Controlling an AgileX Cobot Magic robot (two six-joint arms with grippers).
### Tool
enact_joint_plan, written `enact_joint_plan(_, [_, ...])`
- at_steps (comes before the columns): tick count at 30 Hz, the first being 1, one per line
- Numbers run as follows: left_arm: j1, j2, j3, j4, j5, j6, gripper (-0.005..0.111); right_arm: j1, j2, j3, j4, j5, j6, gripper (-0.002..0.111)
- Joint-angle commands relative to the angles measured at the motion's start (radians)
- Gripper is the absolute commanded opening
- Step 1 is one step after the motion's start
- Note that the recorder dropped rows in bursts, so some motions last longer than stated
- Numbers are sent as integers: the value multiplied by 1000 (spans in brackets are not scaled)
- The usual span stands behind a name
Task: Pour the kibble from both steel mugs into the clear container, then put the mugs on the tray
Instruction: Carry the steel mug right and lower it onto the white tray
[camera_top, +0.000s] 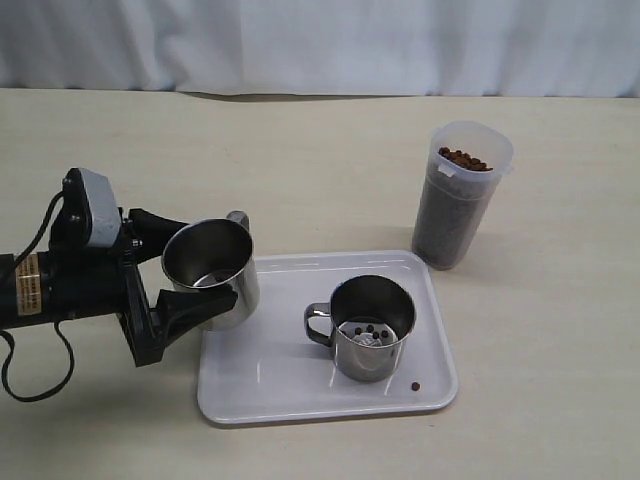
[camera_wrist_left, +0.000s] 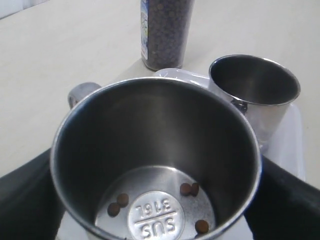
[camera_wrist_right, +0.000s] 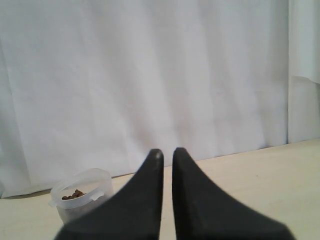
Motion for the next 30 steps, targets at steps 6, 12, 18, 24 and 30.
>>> enact_joint_plan(6, [0, 87, -69, 25, -20, -6, 0, -7, -4, 4, 2, -1, -7, 5])
enact_joint_plan(12, [0, 198, -148, 35, -68, -6, 0, -7, -4, 4, 2, -1, -7, 5])
enact_joint_plan(18, [-88, 249, -224, 52, 11, 0, 0, -7, -4, 4, 2, -1, -7, 5])
enact_joint_plan(24, [-119, 249, -255, 27, 43, 0, 0, -7, -4, 4, 2, -1, -7, 5])
enact_joint_plan(30, [-119, 249, -257, 17, 77, 6, 8, -7, -4, 4, 2, -1, -7, 5])
